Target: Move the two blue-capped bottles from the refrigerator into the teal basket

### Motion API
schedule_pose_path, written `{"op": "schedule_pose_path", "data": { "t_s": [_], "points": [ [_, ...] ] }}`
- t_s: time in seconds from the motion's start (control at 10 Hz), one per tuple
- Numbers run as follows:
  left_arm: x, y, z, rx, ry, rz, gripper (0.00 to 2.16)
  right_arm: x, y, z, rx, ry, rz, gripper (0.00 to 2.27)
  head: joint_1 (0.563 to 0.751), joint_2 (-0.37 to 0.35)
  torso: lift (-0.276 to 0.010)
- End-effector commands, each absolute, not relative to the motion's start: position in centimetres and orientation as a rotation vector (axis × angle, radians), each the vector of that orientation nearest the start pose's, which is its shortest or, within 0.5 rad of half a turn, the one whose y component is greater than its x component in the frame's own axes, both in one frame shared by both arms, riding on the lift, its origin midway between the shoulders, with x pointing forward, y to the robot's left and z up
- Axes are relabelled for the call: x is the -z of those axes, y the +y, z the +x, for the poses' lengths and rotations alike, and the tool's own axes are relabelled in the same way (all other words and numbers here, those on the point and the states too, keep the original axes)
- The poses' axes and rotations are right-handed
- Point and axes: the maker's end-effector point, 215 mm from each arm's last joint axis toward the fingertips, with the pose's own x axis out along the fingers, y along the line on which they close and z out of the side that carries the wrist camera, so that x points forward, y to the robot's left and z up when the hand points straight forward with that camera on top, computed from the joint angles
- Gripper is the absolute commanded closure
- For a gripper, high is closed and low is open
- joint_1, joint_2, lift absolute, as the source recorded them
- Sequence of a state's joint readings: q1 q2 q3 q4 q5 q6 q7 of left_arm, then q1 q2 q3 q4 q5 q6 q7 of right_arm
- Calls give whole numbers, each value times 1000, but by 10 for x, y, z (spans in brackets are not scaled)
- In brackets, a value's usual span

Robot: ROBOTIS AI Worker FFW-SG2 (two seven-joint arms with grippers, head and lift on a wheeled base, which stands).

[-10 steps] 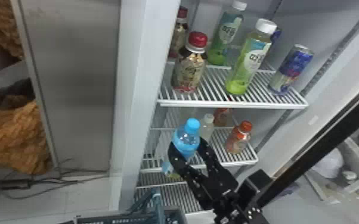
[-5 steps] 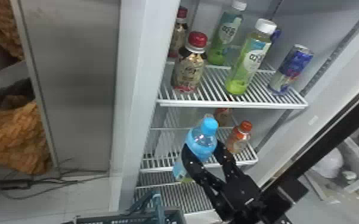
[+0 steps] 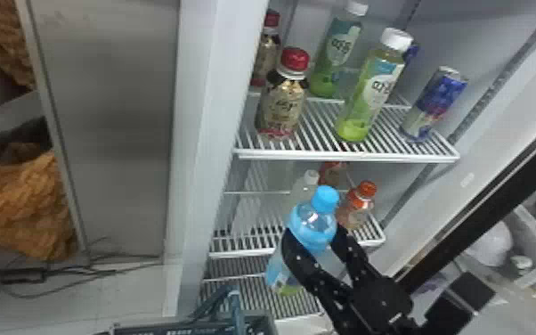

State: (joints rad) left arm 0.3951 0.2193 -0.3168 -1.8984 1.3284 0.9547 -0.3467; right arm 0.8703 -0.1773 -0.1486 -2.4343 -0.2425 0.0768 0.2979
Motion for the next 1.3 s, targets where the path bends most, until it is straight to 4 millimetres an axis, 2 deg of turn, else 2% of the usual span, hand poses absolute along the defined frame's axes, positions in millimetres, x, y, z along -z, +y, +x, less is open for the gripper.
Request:
{"op": "schedule_pose_path", "data": {
  "t_s": [0.0,0.3,0.7,1.0,1.2],
  "points": [
    [381,-97,219,1098,983,-1249,1125,282,-208,332,-351,132,46,628,695,-350,-157],
    [382,-97,219,1099,986,-1247,1125,288,-209,316,-377,224,31,628,695,-350,-157],
    [383,-97,218,1096,987,-1247,1125,316,-197,284,-408,411,88,628,695,-350,-157],
    [383,-96,219,1095,986,-1247,1125,329,-191,262,-412,514,132,628,695,-350,-157],
    [383,-96,219,1095,986,-1247,1125,347,-196,252,-384,578,173,628,695,-350,-157]
  ]
}}
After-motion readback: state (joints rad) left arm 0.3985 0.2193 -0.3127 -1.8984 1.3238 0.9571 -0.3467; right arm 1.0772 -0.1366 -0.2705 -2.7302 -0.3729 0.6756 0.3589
